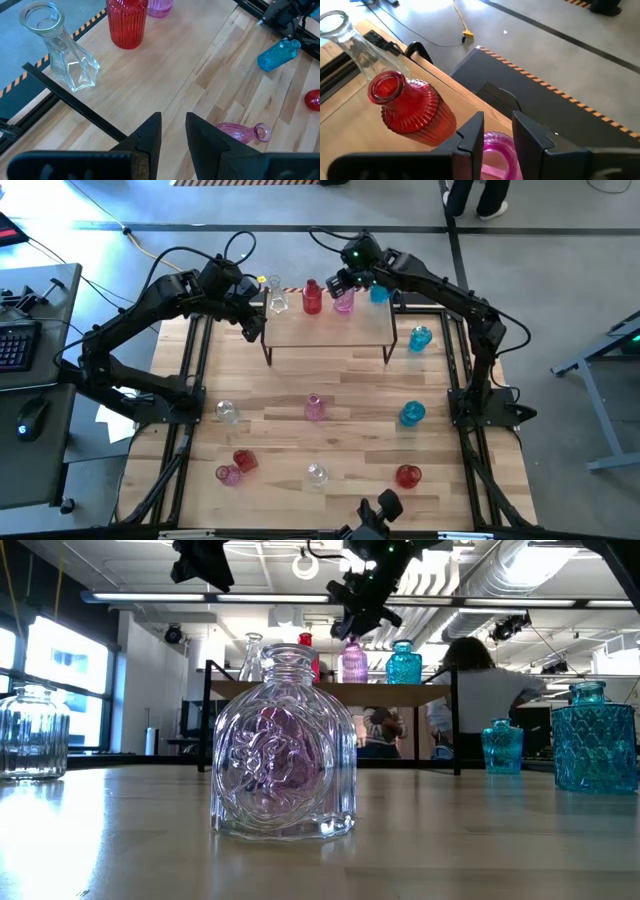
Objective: Sort vases onto shelf
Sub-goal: Adjust the vases on the shelf, then put the top blue vase on the shelf aligned with the other blue vase
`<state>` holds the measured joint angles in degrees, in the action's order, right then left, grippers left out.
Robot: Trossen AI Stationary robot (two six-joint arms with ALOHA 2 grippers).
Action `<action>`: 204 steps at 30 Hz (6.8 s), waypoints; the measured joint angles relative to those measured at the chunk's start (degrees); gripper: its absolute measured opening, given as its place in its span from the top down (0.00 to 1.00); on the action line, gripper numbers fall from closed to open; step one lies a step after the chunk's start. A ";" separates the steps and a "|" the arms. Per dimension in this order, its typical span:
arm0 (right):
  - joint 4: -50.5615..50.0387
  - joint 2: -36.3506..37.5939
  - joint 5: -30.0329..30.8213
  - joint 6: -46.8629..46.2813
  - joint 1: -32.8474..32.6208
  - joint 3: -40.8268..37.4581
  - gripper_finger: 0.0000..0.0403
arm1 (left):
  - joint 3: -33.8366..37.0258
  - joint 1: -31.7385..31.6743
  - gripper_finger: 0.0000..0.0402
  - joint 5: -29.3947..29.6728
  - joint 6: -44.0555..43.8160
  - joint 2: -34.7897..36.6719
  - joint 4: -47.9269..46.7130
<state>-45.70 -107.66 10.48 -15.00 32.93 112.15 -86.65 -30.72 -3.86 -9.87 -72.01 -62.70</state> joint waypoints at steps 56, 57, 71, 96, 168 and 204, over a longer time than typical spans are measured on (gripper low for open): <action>-20.70 1.40 6.09 1.64 12.83 5.34 0.80 | 0.00 0.00 0.80 0.00 -0.48 0.00 0.02; -21.39 1.40 6.09 1.49 12.83 5.39 0.80 | 0.00 0.00 0.80 0.00 -0.48 0.00 0.00; -23.82 1.51 6.34 -0.63 11.63 5.43 0.80 | 0.00 0.00 0.80 0.00 -0.48 0.00 0.02; -26.40 1.80 8.99 -1.05 9.40 8.64 0.80 | 0.00 0.00 0.80 0.02 -0.48 0.00 0.02; -40.03 44.95 4.04 -9.18 7.96 -21.92 0.59 | 0.02 0.02 0.80 -0.02 0.17 0.00 -3.39; -11.23 50.91 4.37 -17.16 14.42 -60.89 0.59 | 0.02 0.02 0.80 0.00 -2.50 0.00 -3.41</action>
<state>-56.93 -56.75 14.85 -32.16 47.35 51.26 -86.63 -30.70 -3.86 -12.37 -72.01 -66.11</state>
